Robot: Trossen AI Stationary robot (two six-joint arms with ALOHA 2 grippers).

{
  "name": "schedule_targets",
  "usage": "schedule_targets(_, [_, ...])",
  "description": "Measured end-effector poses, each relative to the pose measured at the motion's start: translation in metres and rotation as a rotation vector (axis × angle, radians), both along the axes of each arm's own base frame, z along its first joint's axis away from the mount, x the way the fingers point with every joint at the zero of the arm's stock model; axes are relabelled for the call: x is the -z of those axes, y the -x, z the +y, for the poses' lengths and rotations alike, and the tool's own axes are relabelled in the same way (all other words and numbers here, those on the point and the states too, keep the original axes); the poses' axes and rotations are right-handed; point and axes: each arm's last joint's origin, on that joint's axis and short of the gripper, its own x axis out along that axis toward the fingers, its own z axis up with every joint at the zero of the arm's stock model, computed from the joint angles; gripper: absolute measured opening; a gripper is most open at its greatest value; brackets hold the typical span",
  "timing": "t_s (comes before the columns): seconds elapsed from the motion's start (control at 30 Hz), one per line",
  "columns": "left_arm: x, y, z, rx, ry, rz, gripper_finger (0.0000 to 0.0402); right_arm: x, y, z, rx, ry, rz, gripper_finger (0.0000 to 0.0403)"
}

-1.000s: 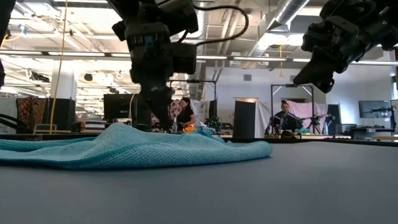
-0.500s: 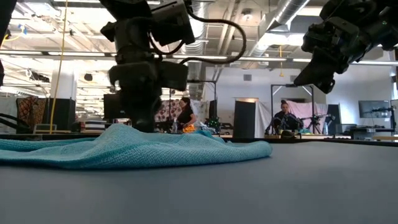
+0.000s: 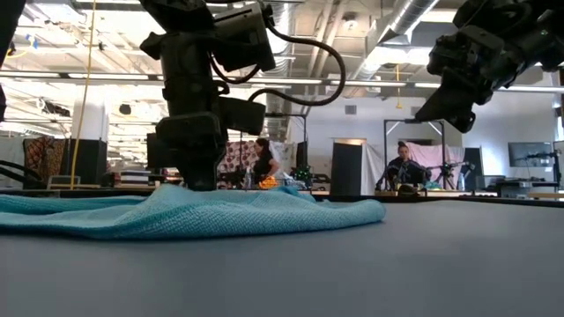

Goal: Roll towel
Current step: Fold the blue microfiber towel

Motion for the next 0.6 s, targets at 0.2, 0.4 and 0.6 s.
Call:
schedule_targets(0.2, [-0.004, 0.002, 0.001, -0.025, -0.002, 0.0, 0.0002, 0.001, -0.01, -0.003, 0.058, -0.04, -0.022, 0.0027])
schedule_targets(0.4, [-0.043, 0.012, 0.009, -0.091, -0.061, -0.114, 0.0001, 0.025, -0.032, -0.01, 0.062, -0.071, 0.086, 0.0027])
schedule_targets(0.6, [-0.07, 0.027, 0.025, -0.155, -0.106, -0.158, 0.0, 0.047, -0.066, -0.018, 0.007, -0.088, 0.031, 0.0027])
